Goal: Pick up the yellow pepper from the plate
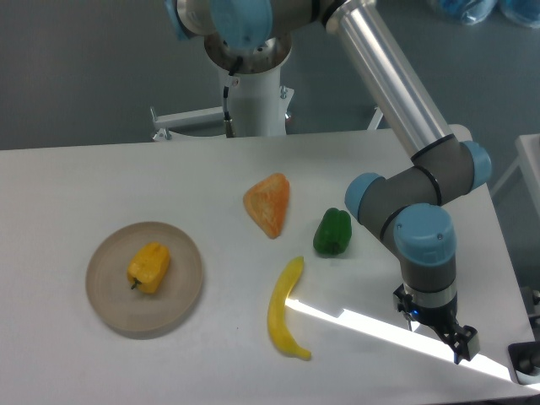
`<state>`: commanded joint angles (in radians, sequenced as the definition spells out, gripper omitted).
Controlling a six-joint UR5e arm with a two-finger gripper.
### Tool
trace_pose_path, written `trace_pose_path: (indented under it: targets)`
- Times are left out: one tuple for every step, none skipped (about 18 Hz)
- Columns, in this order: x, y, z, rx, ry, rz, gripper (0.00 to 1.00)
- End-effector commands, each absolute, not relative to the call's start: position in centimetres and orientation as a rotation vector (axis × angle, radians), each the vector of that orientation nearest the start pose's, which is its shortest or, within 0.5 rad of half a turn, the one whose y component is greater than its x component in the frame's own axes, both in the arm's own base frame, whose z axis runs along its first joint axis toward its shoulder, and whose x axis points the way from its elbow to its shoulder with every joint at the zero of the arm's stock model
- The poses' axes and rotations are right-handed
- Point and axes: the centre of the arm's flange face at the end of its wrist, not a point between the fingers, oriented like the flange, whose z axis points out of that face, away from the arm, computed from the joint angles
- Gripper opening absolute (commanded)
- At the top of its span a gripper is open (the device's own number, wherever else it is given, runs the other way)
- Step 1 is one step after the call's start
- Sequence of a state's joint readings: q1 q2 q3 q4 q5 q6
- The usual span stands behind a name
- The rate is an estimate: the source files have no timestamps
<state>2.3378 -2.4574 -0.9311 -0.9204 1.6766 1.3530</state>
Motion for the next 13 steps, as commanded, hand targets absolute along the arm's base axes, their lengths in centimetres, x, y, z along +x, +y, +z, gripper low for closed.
trace_pose_path:
  targets:
    - [-49.5, 69.0, 28.3, -2.857, 0.828, 0.608, 1.00]
    - [-49.5, 69.0, 28.3, -2.856, 0.828, 0.610, 1.00]
    - [-49.5, 69.0, 28.5, -2.857, 0.826, 0.609, 1.00]
    - [-49.4, 69.0, 28.5, -2.857, 0.825, 0.613, 1.00]
    - [-49.3, 69.0, 28.7, -2.855, 0.822, 0.614, 1.00]
    - [-48.8, 69.4, 28.8, -2.852, 0.819, 0.614, 1.00]
    - [-48.3, 69.6, 29.1, -2.851, 0.806, 0.613, 1.00]
    - [-48.1, 69.5, 29.7, -2.847, 0.794, 0.618, 1.00]
    - [-48.0, 69.4, 30.3, -2.839, 0.784, 0.619, 1.00]
    - [-47.9, 69.3, 30.8, -2.833, 0.771, 0.620, 1.00]
    - [-47.7, 69.2, 31.8, -2.828, 0.758, 0.630, 1.00]
    - [-47.3, 69.1, 32.6, -2.823, 0.744, 0.637, 1.00]
    - [-46.7, 68.8, 33.9, -2.816, 0.723, 0.646, 1.00]
